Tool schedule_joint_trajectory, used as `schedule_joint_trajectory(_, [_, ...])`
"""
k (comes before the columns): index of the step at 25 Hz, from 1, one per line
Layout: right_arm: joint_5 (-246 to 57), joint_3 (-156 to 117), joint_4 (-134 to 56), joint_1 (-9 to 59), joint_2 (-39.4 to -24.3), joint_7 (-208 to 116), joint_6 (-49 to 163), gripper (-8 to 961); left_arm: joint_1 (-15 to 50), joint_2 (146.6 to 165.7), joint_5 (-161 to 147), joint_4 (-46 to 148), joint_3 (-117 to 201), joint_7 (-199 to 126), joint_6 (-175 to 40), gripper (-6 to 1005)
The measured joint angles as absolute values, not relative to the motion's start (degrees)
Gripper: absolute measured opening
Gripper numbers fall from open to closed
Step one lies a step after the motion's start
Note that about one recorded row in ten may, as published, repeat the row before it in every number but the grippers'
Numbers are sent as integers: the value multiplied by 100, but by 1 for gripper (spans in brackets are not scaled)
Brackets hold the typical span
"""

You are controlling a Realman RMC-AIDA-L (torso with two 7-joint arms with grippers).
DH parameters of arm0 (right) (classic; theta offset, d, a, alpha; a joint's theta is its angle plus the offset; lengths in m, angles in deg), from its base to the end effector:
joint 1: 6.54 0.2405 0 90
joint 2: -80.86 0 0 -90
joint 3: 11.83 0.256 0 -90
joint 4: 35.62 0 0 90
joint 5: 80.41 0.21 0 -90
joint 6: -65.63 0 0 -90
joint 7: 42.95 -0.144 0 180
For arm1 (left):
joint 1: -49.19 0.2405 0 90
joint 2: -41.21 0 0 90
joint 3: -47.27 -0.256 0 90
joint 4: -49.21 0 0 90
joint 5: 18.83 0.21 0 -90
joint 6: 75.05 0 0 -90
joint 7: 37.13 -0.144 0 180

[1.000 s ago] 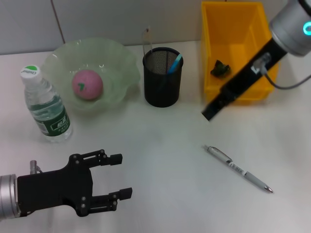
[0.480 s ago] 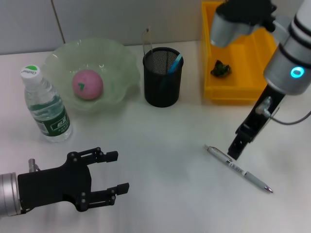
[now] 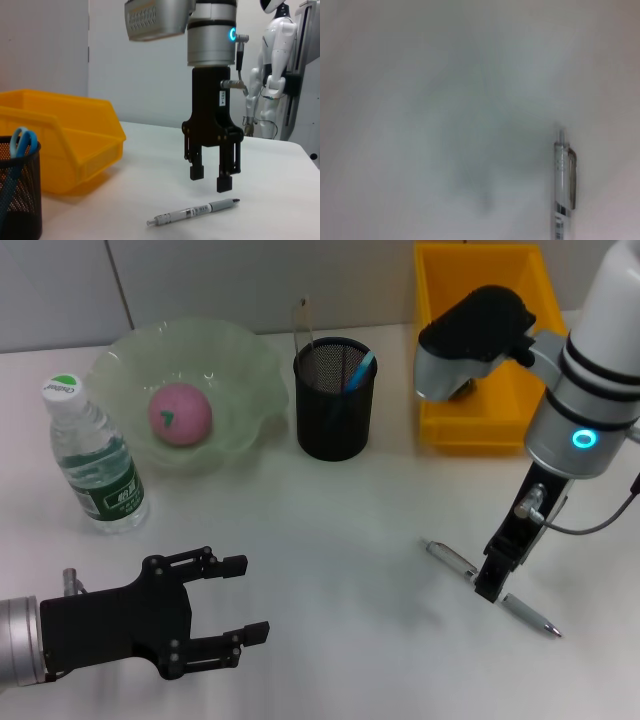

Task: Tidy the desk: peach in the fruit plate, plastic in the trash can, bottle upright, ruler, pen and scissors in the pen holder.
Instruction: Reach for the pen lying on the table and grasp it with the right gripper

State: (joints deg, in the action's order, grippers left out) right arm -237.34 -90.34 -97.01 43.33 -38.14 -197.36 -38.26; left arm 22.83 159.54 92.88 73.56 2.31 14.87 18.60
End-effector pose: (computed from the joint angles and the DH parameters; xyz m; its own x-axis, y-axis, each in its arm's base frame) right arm 0.1667 0.3552 -0.0099 0.4882 -0.7168 0.4979 -0.5919 -0.6912 -0.4147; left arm -0.2810 0.2718 -0.0398 0.8465 0.1186 0.5189 0.2058 -0.9720 -0.1137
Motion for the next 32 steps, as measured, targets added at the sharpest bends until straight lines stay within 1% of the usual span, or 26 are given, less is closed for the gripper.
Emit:
schedule_joint_trajectory(3, [-23733,-9140,-9517,4318,-3821,-19719,-3670,636,2282,15952,9288,7356,227,1504,1862,753])
schedule_joint_trajectory(22, [-23729,-9248,-9050,4303,-3833,-19587,-3158,534,2265,15942,9285,7500,218,1789,1882,753])
schedule_joint_trajectory(27, [-23729,-9307,-8956,4321,-3833,-19577,-3062,470,2269,15943,9285,7505,215,1798,1882,753])
schedule_joint_trajectory(32, [-23729,-9327,-8950,4299,-3840,-19577,-3001,445,2273,15951,9287,7505,200,1821,1882,753])
